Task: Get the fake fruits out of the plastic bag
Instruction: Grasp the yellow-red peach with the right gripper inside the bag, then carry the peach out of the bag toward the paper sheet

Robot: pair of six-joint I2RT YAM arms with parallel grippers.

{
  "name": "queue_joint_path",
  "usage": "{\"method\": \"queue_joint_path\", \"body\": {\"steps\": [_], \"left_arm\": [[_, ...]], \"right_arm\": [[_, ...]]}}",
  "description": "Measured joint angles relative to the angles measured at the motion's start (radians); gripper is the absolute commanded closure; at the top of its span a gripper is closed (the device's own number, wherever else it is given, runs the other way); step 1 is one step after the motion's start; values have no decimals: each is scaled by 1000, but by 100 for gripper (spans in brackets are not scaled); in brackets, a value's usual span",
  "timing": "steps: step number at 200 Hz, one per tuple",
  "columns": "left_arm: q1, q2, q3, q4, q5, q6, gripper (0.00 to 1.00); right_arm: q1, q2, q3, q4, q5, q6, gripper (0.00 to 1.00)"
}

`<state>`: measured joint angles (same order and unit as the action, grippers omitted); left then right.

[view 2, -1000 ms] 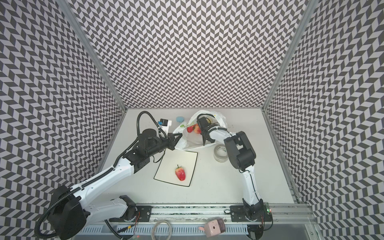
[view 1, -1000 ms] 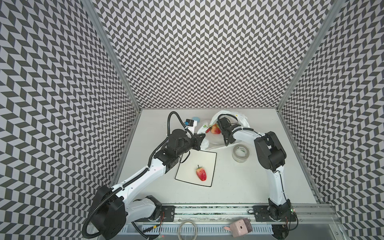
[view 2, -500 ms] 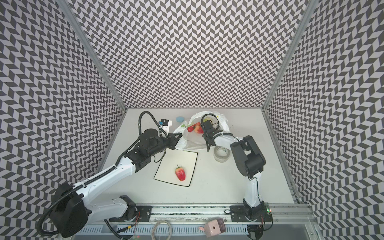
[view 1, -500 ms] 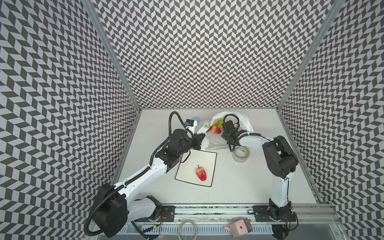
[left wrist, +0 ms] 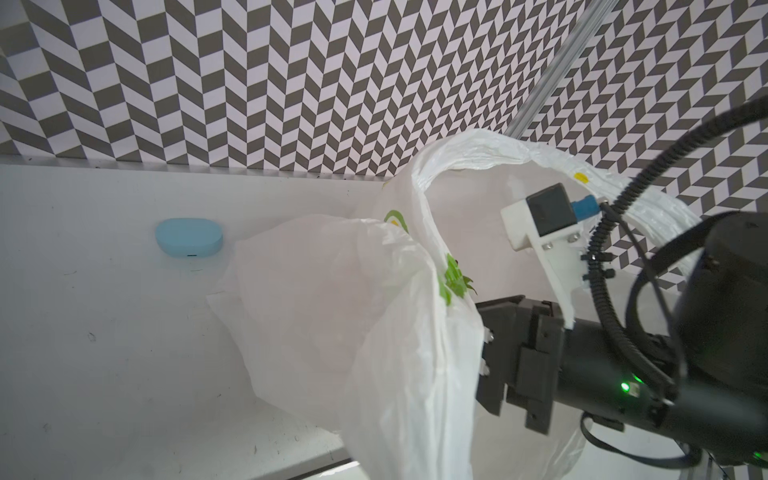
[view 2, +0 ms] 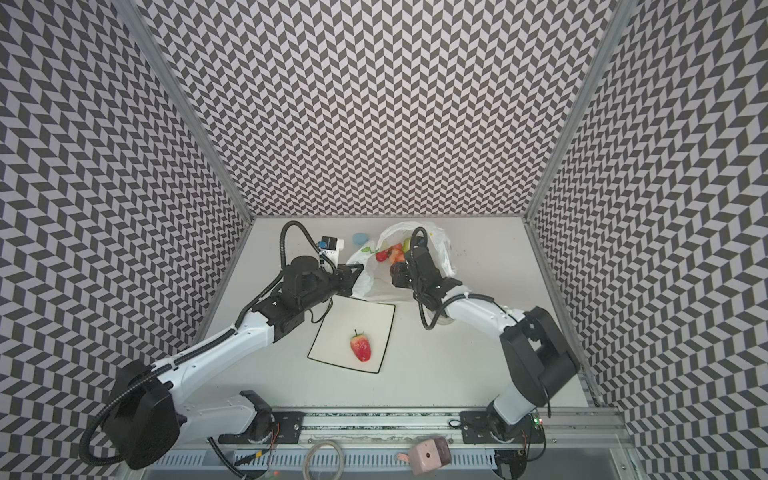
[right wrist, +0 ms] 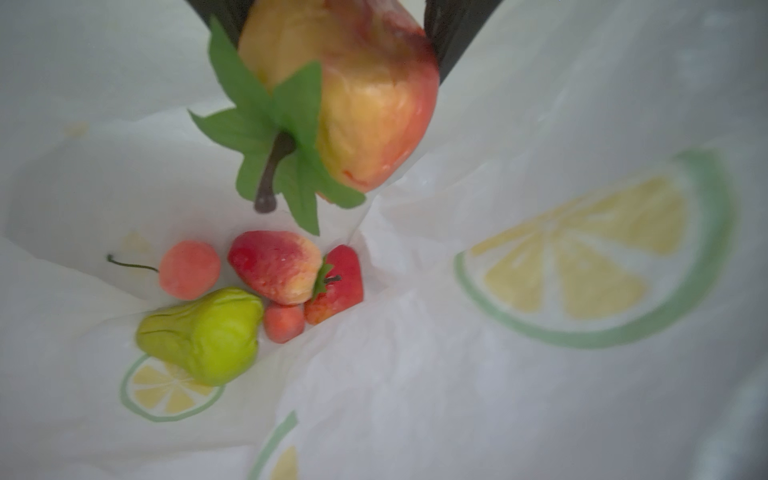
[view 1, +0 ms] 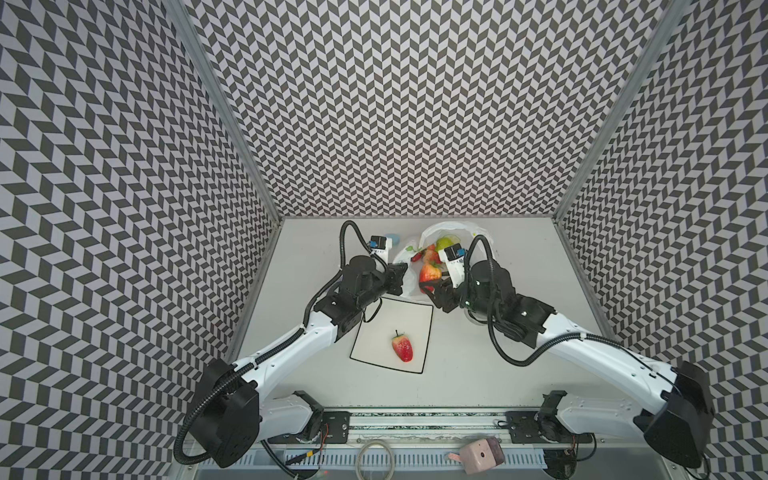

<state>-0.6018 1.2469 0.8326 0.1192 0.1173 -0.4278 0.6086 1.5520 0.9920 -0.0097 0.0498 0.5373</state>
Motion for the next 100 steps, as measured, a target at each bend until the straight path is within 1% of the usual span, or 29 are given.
{"method": "queue_joint_path", "body": {"steps": [23,55,100], "left_arm": [[0,1,3,1,-8,-8,100],[0,6,4,0,-15,-12,100],[0,6,4,0,-18,-12,100]], "right_arm": [[19,-87,-14,-6,-52,-64,69],[65,-207,-14,-34,-92,-156,69],[204,-340,-30,-133,-107,-293,70]]}}
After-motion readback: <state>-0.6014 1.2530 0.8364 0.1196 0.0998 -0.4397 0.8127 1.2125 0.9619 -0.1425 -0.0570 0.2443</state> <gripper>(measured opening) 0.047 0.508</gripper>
